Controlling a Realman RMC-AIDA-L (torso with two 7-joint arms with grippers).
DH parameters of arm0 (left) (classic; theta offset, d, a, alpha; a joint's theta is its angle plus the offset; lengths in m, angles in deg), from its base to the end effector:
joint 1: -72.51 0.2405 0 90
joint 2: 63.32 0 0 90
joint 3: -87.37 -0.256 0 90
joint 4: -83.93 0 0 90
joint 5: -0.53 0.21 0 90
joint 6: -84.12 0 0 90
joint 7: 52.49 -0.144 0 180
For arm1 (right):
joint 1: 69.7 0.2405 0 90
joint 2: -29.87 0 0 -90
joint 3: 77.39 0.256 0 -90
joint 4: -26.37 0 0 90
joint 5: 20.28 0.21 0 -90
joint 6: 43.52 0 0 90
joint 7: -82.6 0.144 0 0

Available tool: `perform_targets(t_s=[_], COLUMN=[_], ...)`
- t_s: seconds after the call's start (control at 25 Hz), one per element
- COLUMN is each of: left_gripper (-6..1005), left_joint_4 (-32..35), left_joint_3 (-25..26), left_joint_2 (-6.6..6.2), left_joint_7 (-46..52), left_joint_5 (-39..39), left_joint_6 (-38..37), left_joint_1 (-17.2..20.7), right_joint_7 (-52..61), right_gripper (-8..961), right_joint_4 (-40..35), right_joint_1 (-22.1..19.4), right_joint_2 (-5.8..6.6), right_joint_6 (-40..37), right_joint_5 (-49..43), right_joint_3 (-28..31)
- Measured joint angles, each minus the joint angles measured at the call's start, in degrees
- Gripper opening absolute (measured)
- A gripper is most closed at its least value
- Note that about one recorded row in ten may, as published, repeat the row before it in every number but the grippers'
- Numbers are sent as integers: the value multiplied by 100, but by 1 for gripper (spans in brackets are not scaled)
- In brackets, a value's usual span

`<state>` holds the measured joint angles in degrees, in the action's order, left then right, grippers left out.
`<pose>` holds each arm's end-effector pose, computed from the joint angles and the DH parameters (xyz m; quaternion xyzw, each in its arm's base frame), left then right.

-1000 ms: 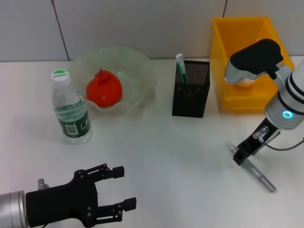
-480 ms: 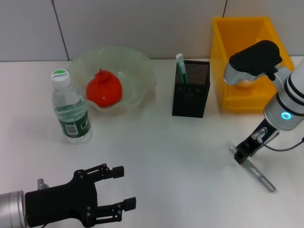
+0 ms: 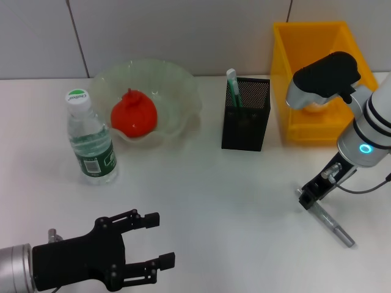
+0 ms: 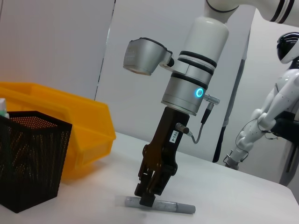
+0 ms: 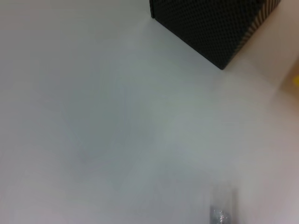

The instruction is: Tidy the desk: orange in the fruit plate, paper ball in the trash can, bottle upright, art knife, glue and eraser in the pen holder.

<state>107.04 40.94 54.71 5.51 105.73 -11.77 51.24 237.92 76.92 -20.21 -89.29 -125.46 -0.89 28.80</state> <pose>-0.2936 0.2493 -0.0339 -0.9289 -0.1765 -0.3127 0.0905 0.2034 0.3949 -0.0233 -0.8489 0.4167 -0.2557 0.2008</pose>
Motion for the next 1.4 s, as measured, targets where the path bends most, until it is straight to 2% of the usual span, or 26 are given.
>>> perform_targets(t_s=[0.24, 0.36, 1.08, 1.4], left_gripper=[818, 818, 819, 819], left_joint_4=[5, 28, 54, 53], left_joint_3=[3, 3, 21, 48], left_joint_2=[0, 0, 9, 9], left_joint_7=[1, 1, 1, 1], left_joint_5=[0, -3, -9, -18], left_joint_6=[-4, -14, -70, -74], left_joint_1=[-1, 0, 9, 9], right_joint_7=[18, 20, 19, -41], right_gripper=[320, 276, 204, 160], right_joint_4=[-55, -61, -53, 517], right_joint_1=[6, 10, -1, -68], right_joint_2=[-2, -1, -2, 16], right_joint_6=[67, 67, 75, -87], right_joint_5=[9, 15, 39, 168], right_joint_3=[-200, -208, -205, -149])
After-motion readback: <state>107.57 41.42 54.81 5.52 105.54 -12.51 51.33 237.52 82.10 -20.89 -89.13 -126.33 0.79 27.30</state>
